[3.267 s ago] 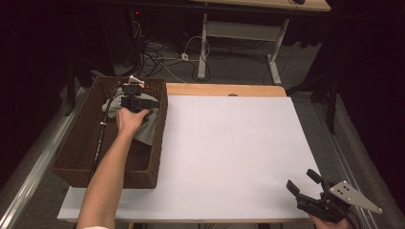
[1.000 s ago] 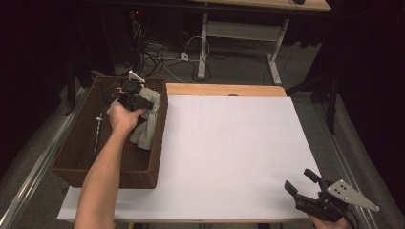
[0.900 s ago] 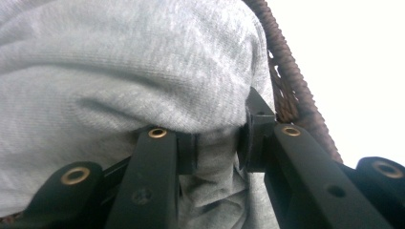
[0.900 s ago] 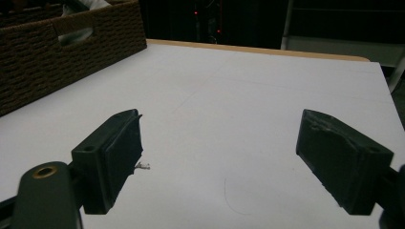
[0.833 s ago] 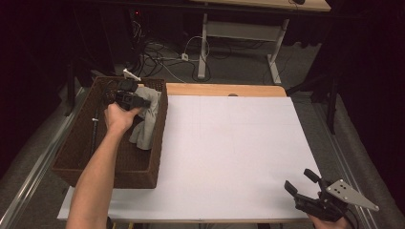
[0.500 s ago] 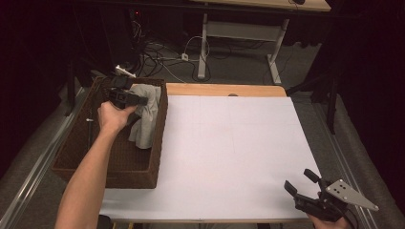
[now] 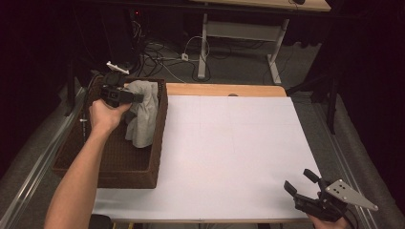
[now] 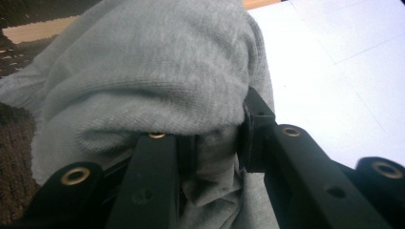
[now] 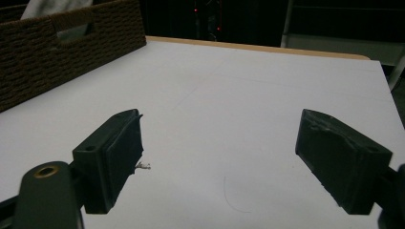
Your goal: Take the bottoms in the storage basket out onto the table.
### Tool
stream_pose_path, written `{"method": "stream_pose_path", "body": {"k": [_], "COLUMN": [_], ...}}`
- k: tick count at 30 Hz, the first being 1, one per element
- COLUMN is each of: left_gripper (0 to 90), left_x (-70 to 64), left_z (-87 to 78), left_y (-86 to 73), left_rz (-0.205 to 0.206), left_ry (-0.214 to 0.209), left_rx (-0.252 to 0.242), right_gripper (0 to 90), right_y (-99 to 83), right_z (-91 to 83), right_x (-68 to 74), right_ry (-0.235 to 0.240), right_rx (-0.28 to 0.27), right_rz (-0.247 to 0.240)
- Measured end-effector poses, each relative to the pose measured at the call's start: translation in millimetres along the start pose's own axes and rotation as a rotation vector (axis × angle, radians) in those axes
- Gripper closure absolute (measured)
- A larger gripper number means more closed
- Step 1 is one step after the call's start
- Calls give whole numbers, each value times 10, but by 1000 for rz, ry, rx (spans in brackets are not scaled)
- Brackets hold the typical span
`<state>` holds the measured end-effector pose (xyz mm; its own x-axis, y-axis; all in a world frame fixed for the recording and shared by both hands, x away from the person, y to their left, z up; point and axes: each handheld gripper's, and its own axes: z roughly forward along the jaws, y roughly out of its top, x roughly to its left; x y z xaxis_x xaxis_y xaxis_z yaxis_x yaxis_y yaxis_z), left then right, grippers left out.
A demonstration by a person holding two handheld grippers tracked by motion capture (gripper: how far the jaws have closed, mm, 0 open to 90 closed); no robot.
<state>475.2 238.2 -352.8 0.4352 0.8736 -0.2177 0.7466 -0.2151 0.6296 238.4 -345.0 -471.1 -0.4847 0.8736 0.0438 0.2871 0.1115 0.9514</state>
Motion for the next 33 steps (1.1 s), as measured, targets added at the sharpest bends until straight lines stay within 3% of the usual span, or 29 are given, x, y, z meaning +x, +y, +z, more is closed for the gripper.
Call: {"method": "stream_pose_path", "body": {"k": [15,26,33], "left_gripper": [710,710,710], "left_x": [-85,-141,-219], "left_z": [-387,-519,-633], "left_y": [-15,-41,-16], "left_rz": [41,68,107], "left_ry": [-28,-59,-72], "left_rx": [-48,-75,-88], "right_gripper": [175,177,178], "right_y": [-1,0,0], "right_z": [-4,-13,-15], "right_x": [3,10,1], "right_ry": [5,1,5], "right_rx": [-6,-10,-12], "right_rz": [-5,-4,1]}}
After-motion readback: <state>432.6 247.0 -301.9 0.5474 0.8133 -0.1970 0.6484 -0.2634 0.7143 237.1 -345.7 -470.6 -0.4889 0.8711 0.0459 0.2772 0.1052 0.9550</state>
